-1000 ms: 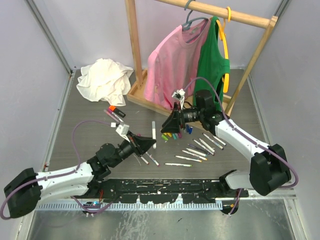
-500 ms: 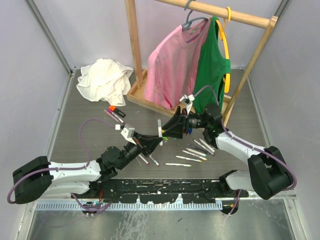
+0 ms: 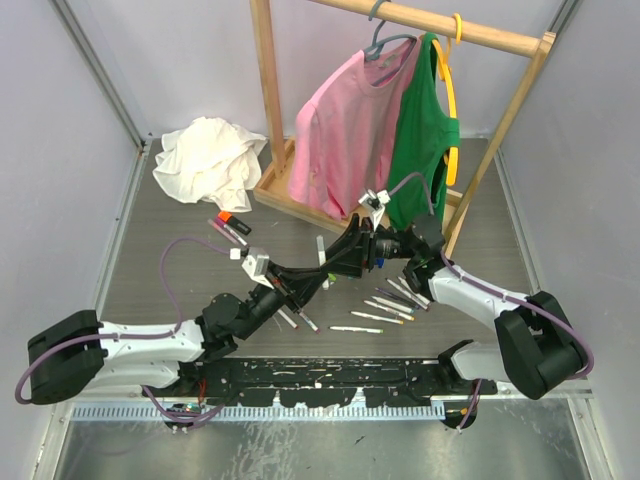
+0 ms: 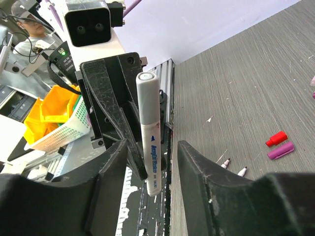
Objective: Open the pen caps
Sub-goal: Pick up the pen from the center of the board, then open the pen cap from the pen, then place the pen at the center of the board.
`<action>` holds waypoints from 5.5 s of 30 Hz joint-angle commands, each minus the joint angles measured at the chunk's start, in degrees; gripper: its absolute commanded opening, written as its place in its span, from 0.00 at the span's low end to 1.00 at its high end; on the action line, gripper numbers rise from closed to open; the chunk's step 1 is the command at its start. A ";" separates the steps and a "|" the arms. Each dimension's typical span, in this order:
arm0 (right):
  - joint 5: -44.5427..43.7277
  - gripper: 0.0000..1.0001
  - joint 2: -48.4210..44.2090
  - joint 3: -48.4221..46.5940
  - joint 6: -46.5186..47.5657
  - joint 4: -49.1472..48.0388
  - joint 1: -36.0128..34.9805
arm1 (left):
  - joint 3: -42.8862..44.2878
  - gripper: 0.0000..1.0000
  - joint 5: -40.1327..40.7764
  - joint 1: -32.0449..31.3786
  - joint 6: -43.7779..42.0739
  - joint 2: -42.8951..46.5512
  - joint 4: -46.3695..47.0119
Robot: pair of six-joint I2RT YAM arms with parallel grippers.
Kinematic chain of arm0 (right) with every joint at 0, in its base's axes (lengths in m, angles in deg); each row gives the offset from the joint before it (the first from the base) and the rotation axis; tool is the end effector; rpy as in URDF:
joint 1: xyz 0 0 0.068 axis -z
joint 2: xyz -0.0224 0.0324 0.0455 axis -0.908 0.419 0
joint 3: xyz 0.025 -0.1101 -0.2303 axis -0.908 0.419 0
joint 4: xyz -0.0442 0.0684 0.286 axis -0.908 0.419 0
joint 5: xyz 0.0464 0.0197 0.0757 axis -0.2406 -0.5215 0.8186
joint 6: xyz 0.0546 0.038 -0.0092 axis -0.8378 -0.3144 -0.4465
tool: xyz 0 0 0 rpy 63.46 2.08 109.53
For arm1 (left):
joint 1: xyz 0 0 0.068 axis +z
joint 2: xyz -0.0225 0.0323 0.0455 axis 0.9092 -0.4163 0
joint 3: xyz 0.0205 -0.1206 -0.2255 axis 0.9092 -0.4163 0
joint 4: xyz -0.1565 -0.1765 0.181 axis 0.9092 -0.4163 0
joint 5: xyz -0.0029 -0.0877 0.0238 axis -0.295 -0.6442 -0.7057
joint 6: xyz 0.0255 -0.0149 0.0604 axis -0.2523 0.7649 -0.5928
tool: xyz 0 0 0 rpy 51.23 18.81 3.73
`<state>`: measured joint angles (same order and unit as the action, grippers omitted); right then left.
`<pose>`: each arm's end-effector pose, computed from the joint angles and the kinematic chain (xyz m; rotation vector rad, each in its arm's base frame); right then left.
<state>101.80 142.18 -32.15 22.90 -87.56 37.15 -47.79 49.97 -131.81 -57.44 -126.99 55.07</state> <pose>0.2417 0.1830 0.2329 -0.8858 1.4819 1.6621 0.1193 -0.2347 0.2030 0.2128 1.4019 -1.1887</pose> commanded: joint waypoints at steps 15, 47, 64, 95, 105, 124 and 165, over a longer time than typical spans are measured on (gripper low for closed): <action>-0.70 0.26 -0.02 -0.38 0.17 -2.87 -1.97 | 2.48 0.00 2.29 -0.65 -1.03 -1.02 4.31; 0.63 0.01 -0.72 -3.67 8.41 8.32 -2.60 | 1.59 0.86 8.66 -0.56 0.05 15.51 -15.86; 8.75 0.01 2.07 -11.24 18.37 27.80 -2.95 | 14.42 0.98 -6.87 6.73 5.89 19.81 -37.87; 9.24 0.01 2.57 -11.81 19.51 29.82 -3.65 | 17.56 0.44 -17.07 15.12 17.41 7.36 -32.60; 9.04 0.01 3.08 -12.07 20.14 30.74 -3.99 | 17.68 0.04 -18.87 15.79 17.79 6.92 -32.28; 1.65 0.01 8.31 -9.05 19.84 28.89 -11.33 | 23.30 0.00 -27.44 43.67 15.03 10.90 -31.70; -62.21 0.16 33.25 -34.48 14.66 66.48 -39.16 | 6.21 0.00 -13.65 48.96 28.15 10.00 -77.38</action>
<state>41.87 174.93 -64.17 37.98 -22.03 -1.36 -42.87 36.39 -83.00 -29.84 -118.29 -24.47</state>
